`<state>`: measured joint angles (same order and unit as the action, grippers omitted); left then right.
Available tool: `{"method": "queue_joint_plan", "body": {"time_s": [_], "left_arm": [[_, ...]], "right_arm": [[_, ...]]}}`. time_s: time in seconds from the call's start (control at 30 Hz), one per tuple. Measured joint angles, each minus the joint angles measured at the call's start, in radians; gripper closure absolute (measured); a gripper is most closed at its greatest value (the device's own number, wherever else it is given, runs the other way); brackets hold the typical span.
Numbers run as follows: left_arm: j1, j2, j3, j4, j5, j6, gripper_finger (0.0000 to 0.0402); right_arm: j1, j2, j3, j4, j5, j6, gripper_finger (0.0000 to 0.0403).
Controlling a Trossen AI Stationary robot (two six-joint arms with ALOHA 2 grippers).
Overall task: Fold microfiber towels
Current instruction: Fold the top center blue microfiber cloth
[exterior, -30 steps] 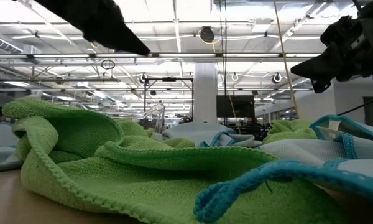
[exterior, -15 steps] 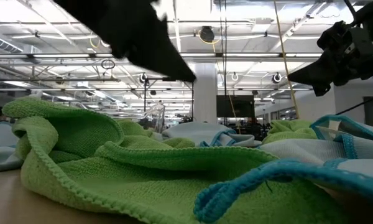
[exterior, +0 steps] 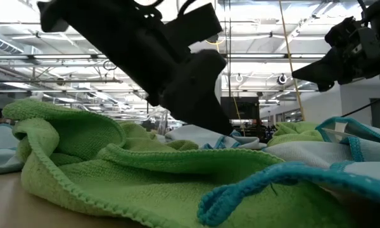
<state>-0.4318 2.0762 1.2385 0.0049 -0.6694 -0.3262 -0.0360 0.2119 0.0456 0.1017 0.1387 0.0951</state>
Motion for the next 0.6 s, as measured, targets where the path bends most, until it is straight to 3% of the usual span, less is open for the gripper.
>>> {"method": "queue_joint_plan", "body": {"time_s": [0.6], "left_arm": [[0.095, 0.0, -0.001, -0.109, 0.04, -0.192, 0.0188]], "right_arm": [[0.0, 0.0, 0.0, 0.009, 0.004, -0.147, 0.0403]]}}
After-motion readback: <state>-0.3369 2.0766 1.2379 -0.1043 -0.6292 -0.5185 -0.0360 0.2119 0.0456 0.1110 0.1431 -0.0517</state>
